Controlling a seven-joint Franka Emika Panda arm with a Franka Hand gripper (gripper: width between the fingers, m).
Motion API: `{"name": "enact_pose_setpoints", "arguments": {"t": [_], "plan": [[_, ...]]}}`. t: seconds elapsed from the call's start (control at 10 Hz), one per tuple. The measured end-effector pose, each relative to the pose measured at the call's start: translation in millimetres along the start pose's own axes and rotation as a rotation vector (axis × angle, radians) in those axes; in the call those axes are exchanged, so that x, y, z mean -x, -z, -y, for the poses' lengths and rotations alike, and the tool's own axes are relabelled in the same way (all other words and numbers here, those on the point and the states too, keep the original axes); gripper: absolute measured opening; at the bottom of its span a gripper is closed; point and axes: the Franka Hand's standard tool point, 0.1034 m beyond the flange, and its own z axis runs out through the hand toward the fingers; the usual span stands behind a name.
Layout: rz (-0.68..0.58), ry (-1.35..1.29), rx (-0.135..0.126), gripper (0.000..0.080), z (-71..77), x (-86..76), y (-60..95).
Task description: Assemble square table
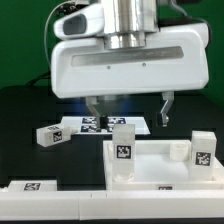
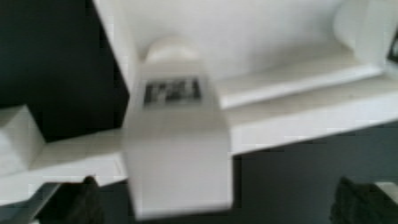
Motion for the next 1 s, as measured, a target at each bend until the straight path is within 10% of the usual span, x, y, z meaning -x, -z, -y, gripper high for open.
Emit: {"name": "enact_pose_setpoints", "arguments": {"t": [0.5, 0.7, 1.0], "plan": [[0.142, -0.012, 0.009, 0.0649, -2.9, 16.3, -19.1], [0.142, -0.044, 0.011, 0.0398, -3.0, 16.4, -19.3], [0.140, -0.207, 0.026, 0.0293, -6.9, 15.8, -19.6]]}}
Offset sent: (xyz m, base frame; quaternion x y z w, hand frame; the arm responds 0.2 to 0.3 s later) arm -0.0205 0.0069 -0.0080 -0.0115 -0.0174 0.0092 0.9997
